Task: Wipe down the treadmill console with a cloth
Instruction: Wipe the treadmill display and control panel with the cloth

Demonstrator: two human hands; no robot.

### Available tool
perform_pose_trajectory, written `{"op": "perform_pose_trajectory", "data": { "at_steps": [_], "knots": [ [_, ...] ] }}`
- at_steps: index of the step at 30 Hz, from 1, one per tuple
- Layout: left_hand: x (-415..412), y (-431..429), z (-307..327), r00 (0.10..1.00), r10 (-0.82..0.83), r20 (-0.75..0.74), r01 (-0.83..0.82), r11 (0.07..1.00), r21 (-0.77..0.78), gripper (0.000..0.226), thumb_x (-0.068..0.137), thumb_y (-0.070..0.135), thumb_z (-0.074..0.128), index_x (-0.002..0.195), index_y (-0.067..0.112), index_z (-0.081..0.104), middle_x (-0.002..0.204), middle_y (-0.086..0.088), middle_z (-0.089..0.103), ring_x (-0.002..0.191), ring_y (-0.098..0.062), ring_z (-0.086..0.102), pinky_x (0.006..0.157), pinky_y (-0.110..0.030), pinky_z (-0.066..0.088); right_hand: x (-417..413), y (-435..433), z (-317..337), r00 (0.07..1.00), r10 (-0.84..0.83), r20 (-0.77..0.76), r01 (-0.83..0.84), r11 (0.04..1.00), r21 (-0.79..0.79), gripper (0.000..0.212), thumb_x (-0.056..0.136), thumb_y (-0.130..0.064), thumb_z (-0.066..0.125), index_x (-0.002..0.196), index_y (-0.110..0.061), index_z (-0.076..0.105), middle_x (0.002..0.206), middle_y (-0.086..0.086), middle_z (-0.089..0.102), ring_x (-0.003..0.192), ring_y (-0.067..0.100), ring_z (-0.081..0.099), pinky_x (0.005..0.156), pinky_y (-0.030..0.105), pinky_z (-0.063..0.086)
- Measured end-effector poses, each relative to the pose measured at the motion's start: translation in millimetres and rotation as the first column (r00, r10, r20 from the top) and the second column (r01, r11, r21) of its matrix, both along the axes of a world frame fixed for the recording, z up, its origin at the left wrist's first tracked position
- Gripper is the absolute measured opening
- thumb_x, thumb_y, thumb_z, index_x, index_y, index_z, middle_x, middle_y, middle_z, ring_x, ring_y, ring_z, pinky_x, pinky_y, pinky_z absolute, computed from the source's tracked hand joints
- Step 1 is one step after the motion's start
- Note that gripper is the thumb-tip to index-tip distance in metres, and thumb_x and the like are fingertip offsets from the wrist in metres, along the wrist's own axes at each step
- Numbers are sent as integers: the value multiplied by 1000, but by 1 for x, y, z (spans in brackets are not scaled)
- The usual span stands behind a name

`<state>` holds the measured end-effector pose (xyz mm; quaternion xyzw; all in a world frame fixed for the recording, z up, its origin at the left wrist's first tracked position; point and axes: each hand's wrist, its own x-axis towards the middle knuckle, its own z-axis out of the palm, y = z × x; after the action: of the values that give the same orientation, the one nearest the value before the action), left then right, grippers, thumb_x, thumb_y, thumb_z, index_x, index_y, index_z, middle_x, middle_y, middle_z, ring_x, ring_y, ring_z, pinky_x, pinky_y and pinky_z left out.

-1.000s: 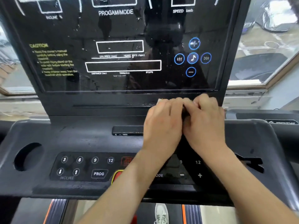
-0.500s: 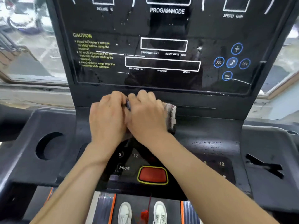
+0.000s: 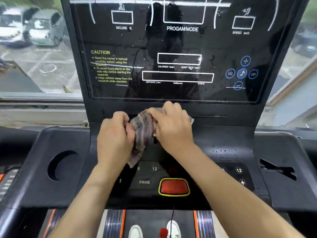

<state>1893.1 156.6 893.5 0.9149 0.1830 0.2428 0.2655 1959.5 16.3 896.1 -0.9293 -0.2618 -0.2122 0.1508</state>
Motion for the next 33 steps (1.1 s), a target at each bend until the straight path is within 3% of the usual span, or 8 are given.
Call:
{"op": "perform_pose_trajectory", "data": {
  "at_steps": [5,9,12,15,17,24,27,33],
  "knots": [
    [17,-48,12,971,-224,83,194,942,273,23,74,1,60,80,15,44,63,-2,44,56,-24,46,51,-33,32,8,-67,-3,994,-111,5,109,987,116,38,80,-16,40,101,-20,71,79,8,48,71,28,44,52,37,42],
    [21,-53,27,974,-224,30,219,967,127,17,80,7,54,78,17,41,69,2,47,58,-23,45,51,-39,40,9,-59,6,997,-55,54,35,949,314,26,80,-11,44,81,-5,70,78,9,52,71,29,51,48,39,46],
    [16,-43,51,982,-114,149,106,993,59,15,79,6,57,79,16,46,77,4,49,67,-14,40,58,-32,27,10,-43,27,984,1,181,-78,906,416,17,80,-3,52,81,0,69,78,12,51,71,29,50,50,36,42],
    [27,-31,60,951,-58,305,29,995,98,13,77,-2,55,84,9,55,89,-1,51,76,-11,42,60,-25,26,23,-29,30,979,68,194,-131,934,333,29,85,-7,52,109,-4,69,90,14,52,78,30,48,60,36,39],
    [32,-24,44,960,-94,263,52,985,163,14,78,-2,57,89,6,60,99,-8,54,86,-18,50,64,-23,34,25,-24,14,976,104,189,-140,972,190,36,88,-12,55,123,-10,64,95,14,54,78,29,47,65,38,38],
    [25,-24,-3,989,-104,108,80,976,204,22,81,8,69,103,8,70,117,-10,57,105,-32,55,67,-38,50,38,-45,-8,913,343,222,-322,939,-124,48,81,-6,60,126,-20,62,104,8,59,86,26,52,71,40,42],
    [31,-20,2,980,-131,148,97,971,220,23,80,10,68,103,9,69,115,-10,58,104,-29,54,66,-38,50,58,-33,16,883,398,248,-387,917,-96,33,90,-15,60,122,-16,65,116,9,61,101,28,55,79,44,44],
    [49,7,21,948,-194,251,121,953,278,40,88,5,60,128,6,59,138,-16,47,124,-31,47,102,-38,41,69,1,44,925,233,300,-245,969,2,44,95,-33,51,134,-14,57,135,18,51,124,35,45,98,50,36]
  ]
}}
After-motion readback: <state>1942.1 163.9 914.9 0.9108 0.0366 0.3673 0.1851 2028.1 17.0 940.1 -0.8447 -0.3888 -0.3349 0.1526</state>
